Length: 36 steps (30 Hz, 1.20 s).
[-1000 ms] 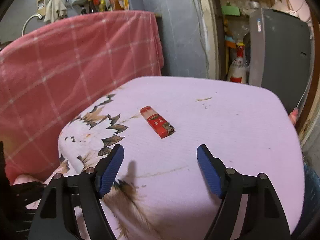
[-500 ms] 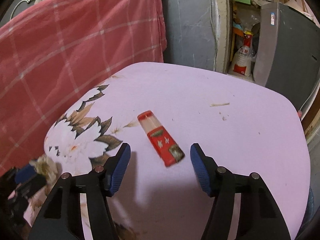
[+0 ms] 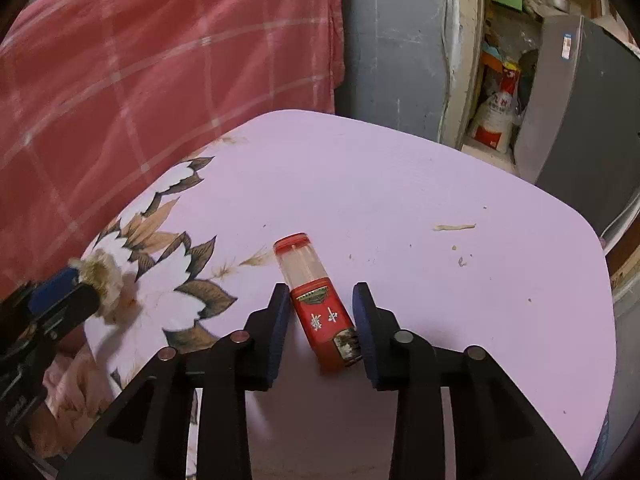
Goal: Collect trash
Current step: 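Grasp the crumpled foil wrapper with the left tool while the right grasps the red lighter, then carry the foil wrapper and red lighter over the blue bin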
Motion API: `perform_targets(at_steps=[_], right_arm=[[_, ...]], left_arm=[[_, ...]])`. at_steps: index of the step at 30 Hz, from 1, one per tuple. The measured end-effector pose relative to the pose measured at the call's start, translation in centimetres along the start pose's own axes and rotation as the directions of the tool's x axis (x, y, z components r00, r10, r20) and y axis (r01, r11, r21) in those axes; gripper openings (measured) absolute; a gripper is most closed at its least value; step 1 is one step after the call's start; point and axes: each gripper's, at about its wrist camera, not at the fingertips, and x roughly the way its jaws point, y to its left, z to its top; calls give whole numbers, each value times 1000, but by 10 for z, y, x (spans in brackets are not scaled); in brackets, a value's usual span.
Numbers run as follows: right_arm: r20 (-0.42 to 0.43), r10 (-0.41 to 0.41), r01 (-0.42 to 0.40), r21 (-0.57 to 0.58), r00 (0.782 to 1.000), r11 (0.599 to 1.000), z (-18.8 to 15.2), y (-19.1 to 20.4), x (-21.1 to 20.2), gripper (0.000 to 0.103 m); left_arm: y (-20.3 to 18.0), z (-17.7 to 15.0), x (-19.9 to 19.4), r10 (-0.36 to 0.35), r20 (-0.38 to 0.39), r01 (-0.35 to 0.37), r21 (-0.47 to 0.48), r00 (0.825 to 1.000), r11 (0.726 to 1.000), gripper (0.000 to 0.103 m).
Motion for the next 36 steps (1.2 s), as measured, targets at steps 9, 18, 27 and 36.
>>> perform_targets(at_steps=[9,18,27,36], right_arm=[[113,-23,18,41,993,999,-42,-10,-36,20],[296,-98,58,142,950,988,-85,-24,-96,20],[445,-214,121,228,870,966,-113,-49,-147,20],[525,-350,194,330,776,924,-139,-73,-188,20]], left_arm=[[-19,-4,-6,-19,31,18,21,999,1000,30],[-54,-4,-9,-63,86,59,46,994,997,30],[-108,-2,-18,-139,168,119,126,976,985,30],[-161,-3,-9,-237,173,207,172,956,963,30]])
